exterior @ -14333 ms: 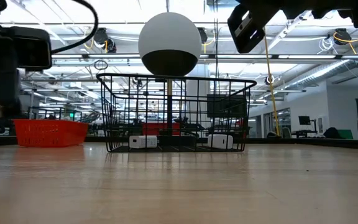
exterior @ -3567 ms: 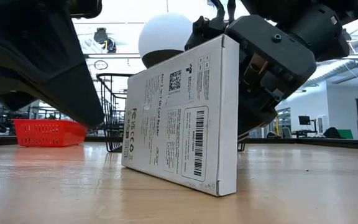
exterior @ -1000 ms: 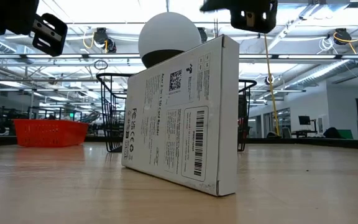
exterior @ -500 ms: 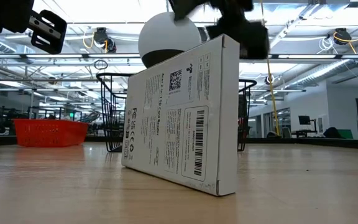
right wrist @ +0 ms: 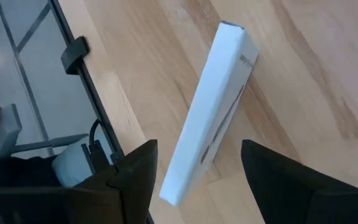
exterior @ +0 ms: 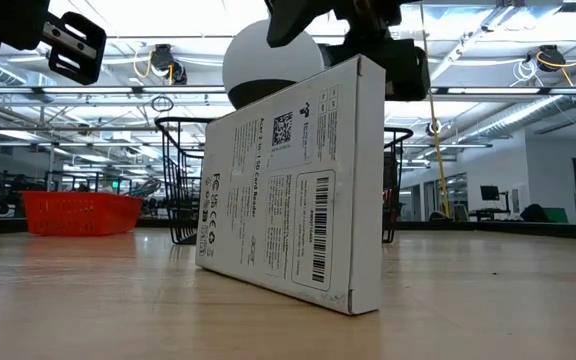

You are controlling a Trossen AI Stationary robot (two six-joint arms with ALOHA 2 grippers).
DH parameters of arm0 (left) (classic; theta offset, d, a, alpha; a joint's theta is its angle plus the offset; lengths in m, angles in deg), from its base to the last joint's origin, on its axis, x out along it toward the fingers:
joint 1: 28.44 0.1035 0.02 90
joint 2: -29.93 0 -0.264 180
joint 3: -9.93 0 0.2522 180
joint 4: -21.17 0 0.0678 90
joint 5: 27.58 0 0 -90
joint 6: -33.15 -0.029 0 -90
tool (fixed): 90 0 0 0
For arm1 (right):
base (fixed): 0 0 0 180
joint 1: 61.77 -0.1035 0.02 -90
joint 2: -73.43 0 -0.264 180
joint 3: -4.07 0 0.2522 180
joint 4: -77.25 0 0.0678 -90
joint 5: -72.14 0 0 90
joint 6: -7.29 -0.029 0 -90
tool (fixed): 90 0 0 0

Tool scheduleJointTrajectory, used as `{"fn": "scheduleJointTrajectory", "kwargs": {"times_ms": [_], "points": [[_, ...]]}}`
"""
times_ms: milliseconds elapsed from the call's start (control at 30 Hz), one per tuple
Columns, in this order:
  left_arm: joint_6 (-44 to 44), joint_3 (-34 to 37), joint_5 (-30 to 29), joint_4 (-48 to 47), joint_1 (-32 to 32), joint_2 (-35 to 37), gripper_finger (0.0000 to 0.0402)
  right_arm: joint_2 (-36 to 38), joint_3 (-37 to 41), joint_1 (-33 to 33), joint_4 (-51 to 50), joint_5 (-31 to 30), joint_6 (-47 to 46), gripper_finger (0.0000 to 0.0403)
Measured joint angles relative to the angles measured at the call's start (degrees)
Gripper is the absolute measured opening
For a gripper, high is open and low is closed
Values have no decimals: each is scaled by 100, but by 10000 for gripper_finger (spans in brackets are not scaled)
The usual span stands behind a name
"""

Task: Pick and place items into bin
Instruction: Put the white card reader box into the orange bin

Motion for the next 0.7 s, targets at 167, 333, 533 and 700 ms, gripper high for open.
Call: {"fn": "scheduleJointTrajectory", "kwargs": {"times_ms": [167,333,533,700], "points": [[-2,-2,0,0,0,0,8,-59,0,10,168,2,11,224],[-5,-2,0,-11,0,0,8,-249,-3,46,328,135,54,224],[-11,-4,0,-57,0,-2,8,-565,7,87,560,454,73,222],[0,-4,-2,-65,0,-2,8,-487,4,120,568,167,189,180]]}}
